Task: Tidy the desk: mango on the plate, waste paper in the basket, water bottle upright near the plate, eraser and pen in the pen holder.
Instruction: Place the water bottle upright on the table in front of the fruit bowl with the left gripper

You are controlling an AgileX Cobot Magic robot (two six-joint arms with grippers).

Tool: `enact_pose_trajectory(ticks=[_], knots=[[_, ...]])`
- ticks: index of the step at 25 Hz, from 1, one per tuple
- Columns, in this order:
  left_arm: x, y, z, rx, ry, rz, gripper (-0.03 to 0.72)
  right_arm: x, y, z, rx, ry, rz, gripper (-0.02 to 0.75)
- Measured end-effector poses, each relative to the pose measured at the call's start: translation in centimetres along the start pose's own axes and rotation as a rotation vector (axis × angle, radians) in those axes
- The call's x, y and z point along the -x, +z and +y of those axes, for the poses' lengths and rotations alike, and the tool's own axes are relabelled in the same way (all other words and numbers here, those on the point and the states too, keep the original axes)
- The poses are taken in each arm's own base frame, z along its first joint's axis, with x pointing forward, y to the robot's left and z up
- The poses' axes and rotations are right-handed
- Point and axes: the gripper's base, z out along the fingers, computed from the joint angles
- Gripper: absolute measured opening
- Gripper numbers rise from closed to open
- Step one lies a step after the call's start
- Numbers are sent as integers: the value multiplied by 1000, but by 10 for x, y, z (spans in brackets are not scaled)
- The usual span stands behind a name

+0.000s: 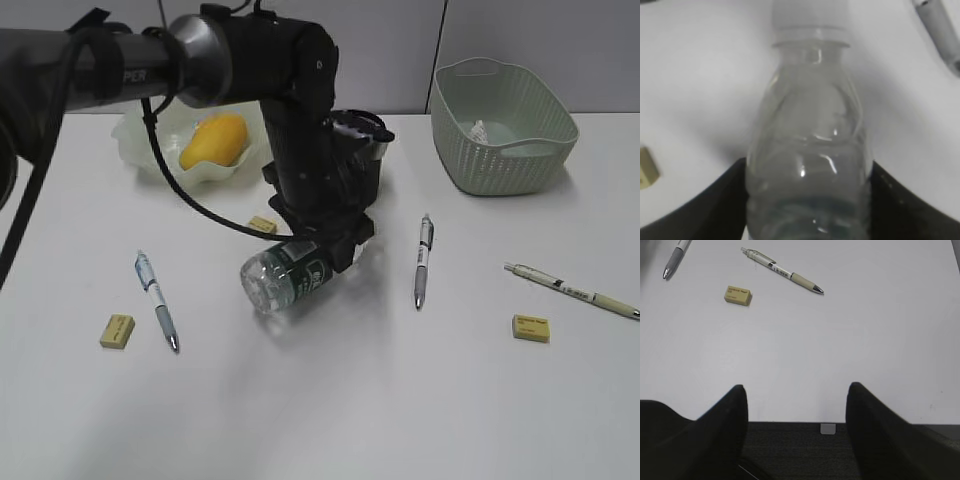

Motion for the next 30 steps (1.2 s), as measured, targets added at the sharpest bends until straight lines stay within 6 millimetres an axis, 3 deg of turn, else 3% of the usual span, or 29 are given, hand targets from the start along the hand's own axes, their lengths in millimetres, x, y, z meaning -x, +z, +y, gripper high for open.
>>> enact_pose_trajectory(ticks=[8, 15, 19, 23, 26, 30], knots=[[0, -51, -9, -51, -12, -59, 485, 0, 0, 0, 0, 0, 0, 495], [-16, -133, 9, -25, -57, -214, 485, 0, 0, 0, -1, 0, 0, 491], [-49, -175, 27, 5, -119, -279, 485, 0, 0, 0, -1, 0, 0, 488], [-96, -201, 44, 58, -206, -372, 485, 0, 0, 0, -1, 0, 0, 489], [-136, -212, 54, 117, -275, -466, 485, 0, 0, 0, -1, 0, 0, 489], [-188, -214, 60, 199, -367, -598, 485, 0, 0, 0, -1, 0, 0, 489]])
